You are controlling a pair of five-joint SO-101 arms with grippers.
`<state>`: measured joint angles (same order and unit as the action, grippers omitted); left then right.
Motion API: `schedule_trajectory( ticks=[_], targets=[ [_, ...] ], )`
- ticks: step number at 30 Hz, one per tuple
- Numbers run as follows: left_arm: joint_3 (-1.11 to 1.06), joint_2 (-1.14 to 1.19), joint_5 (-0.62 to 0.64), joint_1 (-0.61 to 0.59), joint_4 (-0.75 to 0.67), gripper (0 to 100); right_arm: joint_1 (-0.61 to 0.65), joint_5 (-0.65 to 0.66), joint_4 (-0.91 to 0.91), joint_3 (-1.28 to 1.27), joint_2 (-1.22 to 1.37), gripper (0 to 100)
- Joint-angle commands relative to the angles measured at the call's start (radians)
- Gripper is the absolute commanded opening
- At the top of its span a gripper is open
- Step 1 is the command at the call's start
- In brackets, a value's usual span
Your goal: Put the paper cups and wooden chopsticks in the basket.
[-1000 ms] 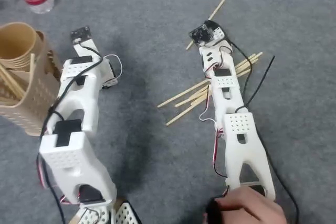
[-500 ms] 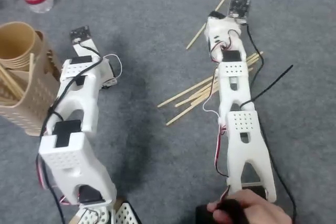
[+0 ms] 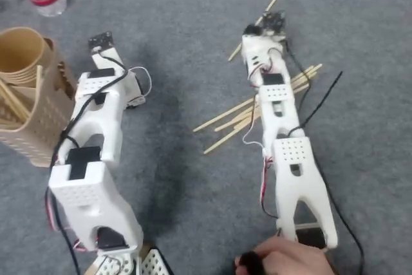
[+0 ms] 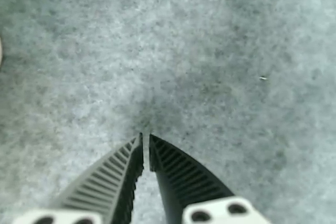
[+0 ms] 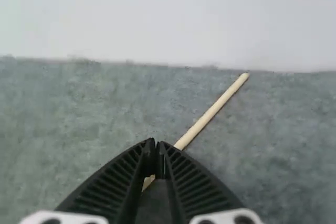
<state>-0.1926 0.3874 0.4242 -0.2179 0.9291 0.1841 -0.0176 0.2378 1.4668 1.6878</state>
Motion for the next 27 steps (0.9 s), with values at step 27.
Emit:
schedule_trajectory(
  ticks=[27],
  targets=[
    [0.007,-0.061,0.000,0.006,-0.014,1,-0.042,0.244,1.202,0.215,-0.186,0.7]
  ],
)
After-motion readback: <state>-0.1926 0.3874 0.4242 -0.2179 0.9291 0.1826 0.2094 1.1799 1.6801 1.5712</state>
